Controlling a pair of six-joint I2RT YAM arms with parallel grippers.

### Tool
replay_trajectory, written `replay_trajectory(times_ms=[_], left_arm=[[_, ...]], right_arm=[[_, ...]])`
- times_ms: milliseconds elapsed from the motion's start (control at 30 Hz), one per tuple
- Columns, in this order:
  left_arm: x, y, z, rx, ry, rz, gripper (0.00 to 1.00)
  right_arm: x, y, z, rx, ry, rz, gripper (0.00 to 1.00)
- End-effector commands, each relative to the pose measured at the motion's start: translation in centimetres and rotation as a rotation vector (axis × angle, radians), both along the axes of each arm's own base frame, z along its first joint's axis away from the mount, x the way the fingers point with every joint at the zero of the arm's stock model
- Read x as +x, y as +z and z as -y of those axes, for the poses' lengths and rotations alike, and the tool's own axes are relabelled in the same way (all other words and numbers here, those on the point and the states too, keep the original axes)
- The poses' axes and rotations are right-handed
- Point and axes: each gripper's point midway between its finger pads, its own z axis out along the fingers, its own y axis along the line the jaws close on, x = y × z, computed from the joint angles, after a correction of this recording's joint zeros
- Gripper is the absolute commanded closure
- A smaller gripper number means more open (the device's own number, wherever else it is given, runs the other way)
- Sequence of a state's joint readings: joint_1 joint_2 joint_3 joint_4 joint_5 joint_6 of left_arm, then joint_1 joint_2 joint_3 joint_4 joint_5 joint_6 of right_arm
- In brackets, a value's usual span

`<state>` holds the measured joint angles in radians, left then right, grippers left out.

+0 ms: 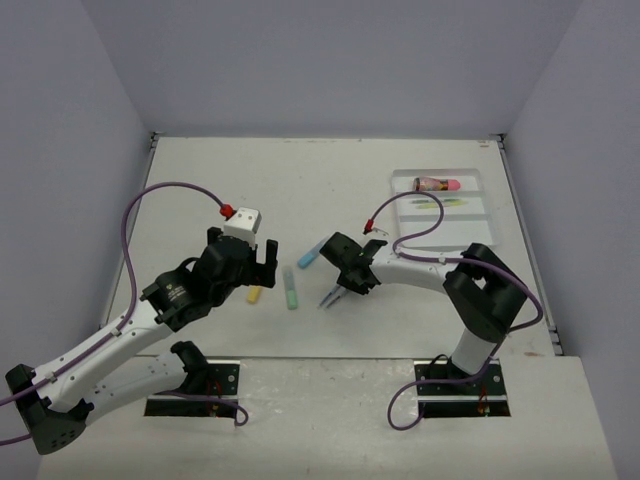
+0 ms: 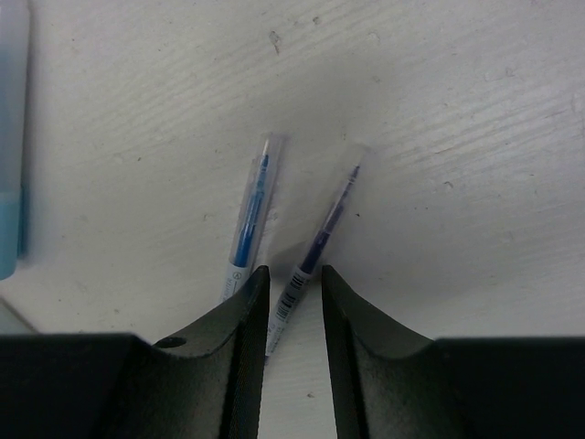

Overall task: Sort the stationery into containers
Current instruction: Pick up the pen from the center of the board.

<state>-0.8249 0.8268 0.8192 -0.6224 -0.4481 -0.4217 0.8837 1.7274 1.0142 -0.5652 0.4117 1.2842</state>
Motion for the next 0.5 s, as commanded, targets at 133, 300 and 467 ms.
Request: replay_trajectory(times_ms=[133,300,467], left_arm=[[0.4,0.6,-0.1,-0.003,-0.006,0.036,0.00],[0.3,0.6,0.0,-0.004,-0.010,0.034,0.00],[0.3,0.6,0.0,-0.004,-0.011,0.033,0.00]], right_arm=[[-0.5,-1.5,0.6,-0.020,-0.075,-0.019,0.87],[-1.6,0.5,2.9,-0.006,-0.143,0.021,1.00],[0.2,6.5,5.8,0.067,-0.180,0.177,1.00]])
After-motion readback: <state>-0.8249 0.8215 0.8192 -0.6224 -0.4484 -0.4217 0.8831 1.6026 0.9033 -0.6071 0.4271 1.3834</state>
